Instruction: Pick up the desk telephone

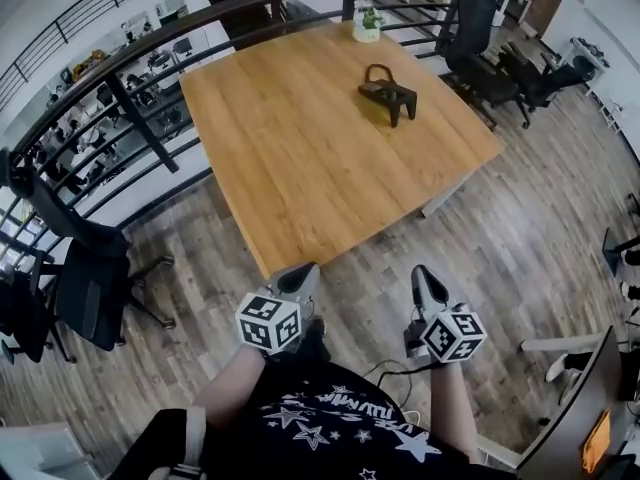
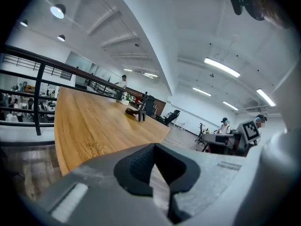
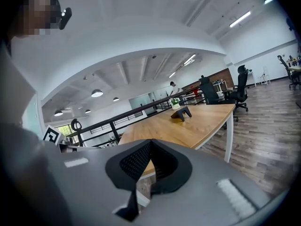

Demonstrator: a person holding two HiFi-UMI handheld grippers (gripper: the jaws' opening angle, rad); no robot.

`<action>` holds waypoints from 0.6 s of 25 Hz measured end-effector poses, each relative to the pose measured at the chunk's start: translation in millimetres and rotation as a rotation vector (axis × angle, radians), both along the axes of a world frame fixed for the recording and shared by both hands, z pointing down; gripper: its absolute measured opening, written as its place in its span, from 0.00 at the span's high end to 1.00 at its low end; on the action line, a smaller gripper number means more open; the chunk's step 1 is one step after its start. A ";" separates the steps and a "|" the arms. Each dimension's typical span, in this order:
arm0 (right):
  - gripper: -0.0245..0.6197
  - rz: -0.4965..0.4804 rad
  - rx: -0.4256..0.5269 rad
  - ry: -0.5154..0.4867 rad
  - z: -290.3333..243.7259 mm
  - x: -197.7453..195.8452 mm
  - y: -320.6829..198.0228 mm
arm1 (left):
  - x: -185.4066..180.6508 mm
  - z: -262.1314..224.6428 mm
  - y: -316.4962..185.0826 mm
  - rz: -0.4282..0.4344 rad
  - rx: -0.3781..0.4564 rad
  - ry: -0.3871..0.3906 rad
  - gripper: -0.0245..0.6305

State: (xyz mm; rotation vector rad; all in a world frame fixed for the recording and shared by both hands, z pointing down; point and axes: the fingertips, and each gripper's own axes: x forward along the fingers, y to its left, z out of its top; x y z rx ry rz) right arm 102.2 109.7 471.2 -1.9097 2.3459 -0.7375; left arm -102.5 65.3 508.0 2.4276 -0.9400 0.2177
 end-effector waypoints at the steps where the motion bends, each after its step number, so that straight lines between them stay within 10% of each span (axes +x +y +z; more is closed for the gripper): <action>1: 0.96 0.004 -0.001 0.001 -0.5 1.4 -8.3 | 2.1 0.2 -8.0 0.007 0.000 -0.002 0.96; 15: 0.96 0.140 0.007 0.054 -15.6 16.1 -108.5 | -9.3 11.6 -114.4 0.033 -0.035 0.018 0.96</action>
